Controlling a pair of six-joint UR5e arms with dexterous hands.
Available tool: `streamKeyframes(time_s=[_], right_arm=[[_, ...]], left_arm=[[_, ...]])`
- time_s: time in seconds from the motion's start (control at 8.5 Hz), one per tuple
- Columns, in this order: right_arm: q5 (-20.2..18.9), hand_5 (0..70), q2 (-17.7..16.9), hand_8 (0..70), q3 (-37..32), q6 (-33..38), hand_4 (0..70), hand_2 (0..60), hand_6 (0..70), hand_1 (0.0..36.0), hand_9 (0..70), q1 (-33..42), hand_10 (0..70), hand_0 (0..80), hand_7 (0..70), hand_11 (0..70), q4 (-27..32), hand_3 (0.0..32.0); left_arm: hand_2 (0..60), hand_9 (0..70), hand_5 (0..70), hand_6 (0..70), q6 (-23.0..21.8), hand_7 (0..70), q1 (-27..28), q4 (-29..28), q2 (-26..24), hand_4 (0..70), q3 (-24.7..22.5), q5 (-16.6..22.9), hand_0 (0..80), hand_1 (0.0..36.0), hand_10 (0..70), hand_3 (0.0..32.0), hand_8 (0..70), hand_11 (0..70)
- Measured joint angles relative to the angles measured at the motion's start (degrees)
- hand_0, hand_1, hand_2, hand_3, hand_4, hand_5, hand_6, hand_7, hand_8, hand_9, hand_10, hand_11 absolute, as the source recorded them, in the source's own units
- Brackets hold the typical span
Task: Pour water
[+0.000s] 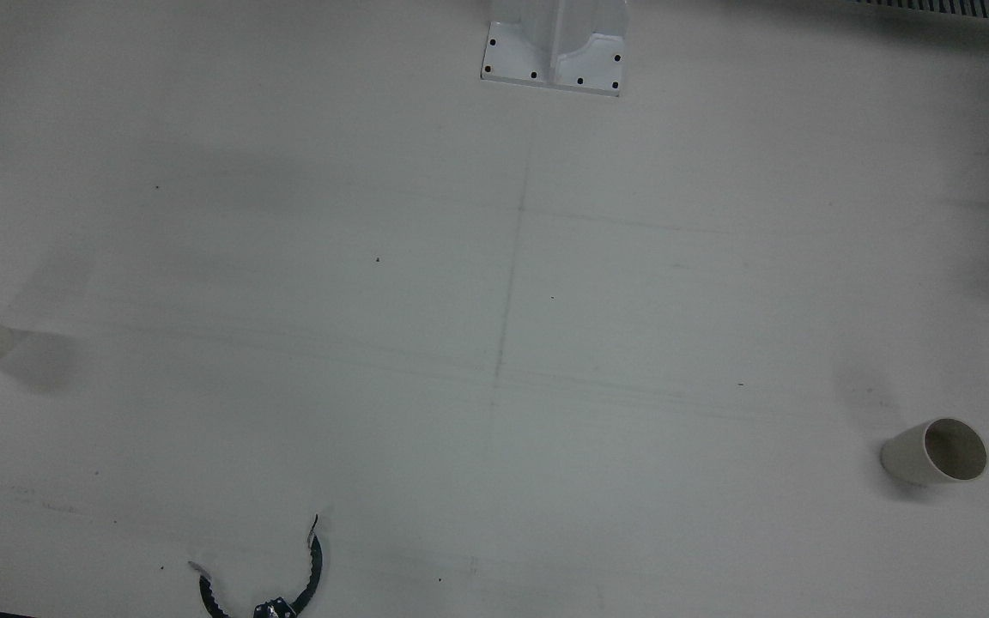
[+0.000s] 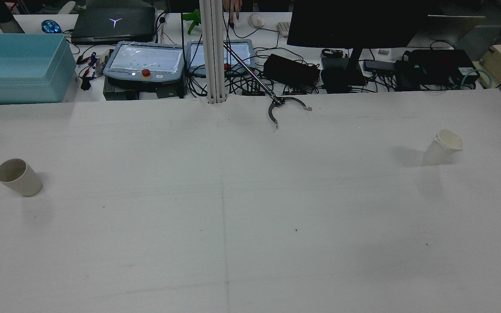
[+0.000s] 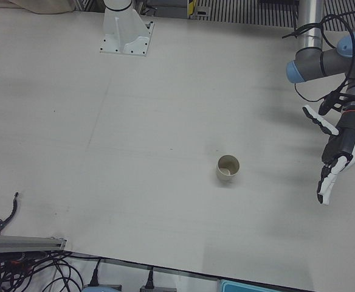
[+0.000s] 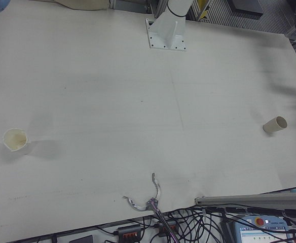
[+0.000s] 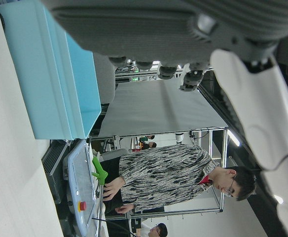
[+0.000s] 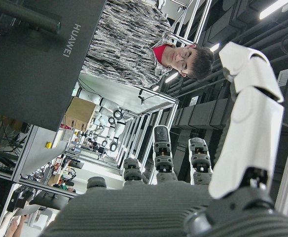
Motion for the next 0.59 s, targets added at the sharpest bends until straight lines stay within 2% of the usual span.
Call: streamKeyframes(time_s=[0.35,0.47,0.59], right_arm=[[0.0,7.1,-0.3,5.9,0.1,0.1,10.0,25.1,18.0,23.6,9.8,-0.3,0.0,52.1,23.3,0.0,0.0,0.0],[0.0,7.0,-0.9,5.5,0.0,0.0,7.4,24.2,16.8,23.5,9.1,-1.1,0.0,52.0,20.6,0.0,0.0,0.0],[0.0,7.0,-1.4,5.3,0.0,-0.2,6.7,24.5,16.6,23.8,8.8,-1.9,0.0,52.1,20.2,0.0,0.0,0.0]], left_arm=[[0.0,0.0,0.0,4.6,0.3,1.7,0.1,-1.2,1.1,16.3,0.2,-0.1,49.7,4.1,0.0,0.0,0.0,0.1],[0.0,0.0,0.0,4.7,2.0,1.7,0.4,-2.7,2.2,16.4,0.6,-0.3,54.3,9.8,1.9,0.0,0.0,4.7],[0.0,0.0,0.0,5.7,4.6,2.2,0.7,-4.6,3.8,16.4,1.0,-0.7,57.6,13.4,3.5,0.0,0.1,7.4]])
